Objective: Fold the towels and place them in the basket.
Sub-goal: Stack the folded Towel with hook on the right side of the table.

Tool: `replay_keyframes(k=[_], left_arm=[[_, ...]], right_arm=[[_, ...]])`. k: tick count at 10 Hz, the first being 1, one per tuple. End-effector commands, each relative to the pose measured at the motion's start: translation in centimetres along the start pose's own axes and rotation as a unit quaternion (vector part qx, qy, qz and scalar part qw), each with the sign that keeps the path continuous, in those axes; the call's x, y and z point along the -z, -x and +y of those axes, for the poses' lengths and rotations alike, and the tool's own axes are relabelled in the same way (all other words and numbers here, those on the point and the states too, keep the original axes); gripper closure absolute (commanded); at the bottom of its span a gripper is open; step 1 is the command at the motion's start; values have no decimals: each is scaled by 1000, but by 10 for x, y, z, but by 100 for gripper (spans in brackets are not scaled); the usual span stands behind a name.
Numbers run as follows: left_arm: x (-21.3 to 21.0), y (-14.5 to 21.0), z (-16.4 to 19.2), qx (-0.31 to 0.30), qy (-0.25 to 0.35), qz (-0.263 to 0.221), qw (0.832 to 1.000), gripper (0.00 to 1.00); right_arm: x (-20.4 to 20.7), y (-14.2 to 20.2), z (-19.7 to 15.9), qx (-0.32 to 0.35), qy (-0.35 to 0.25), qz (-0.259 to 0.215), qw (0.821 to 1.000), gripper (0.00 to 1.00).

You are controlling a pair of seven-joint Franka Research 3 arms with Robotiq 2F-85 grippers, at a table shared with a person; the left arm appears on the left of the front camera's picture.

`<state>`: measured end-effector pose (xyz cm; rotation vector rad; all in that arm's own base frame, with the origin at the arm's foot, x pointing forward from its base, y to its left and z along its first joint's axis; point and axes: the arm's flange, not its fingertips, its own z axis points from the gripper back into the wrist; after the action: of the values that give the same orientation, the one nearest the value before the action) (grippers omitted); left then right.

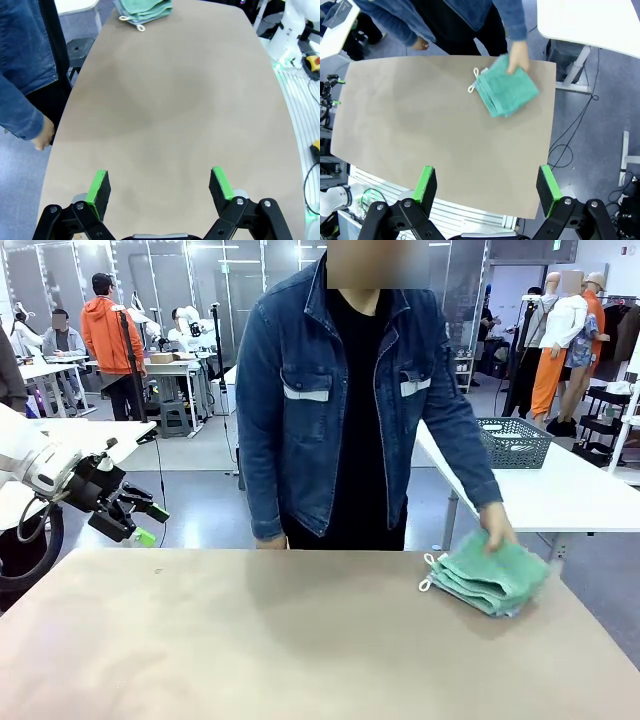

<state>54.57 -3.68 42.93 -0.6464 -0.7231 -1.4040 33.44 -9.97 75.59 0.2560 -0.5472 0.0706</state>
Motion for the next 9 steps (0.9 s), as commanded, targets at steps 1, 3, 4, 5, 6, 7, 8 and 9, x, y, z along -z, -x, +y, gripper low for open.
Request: replay_keyframes(k=[1, 3, 4, 5, 6, 7, 8, 9], left_arm=[[0, 0, 0, -1, 1, 1, 1000, 0], [0, 0, 0, -1, 1, 1, 1000, 0], [0, 0, 0, -1, 1, 1, 1000, 0], [0, 0, 0, -1, 1, 1, 1000, 0], [0, 0, 0, -1, 1, 1, 1000, 0], [0, 0, 0, -1, 1, 1, 1000, 0], [0, 0, 0, -1, 1, 1, 1000, 0], [0, 0, 0, -1, 1, 1, 1000, 0]], right_arm=[[-1, -2, 1, 8, 4, 2, 1000, 0], [-1, -2, 1, 8, 4, 2, 1000, 0], [-1, -2, 1, 8, 4, 2, 1000, 0], [-1, -2, 1, 8, 4, 2, 1000, 0], [-1, -2, 1, 8, 4, 2, 1000, 0], [-1, -2, 1, 8, 4, 2, 1000, 0], [-1, -2, 1, 8, 4, 2, 1000, 0], [-1, -2, 1, 8, 4, 2, 1000, 0]])
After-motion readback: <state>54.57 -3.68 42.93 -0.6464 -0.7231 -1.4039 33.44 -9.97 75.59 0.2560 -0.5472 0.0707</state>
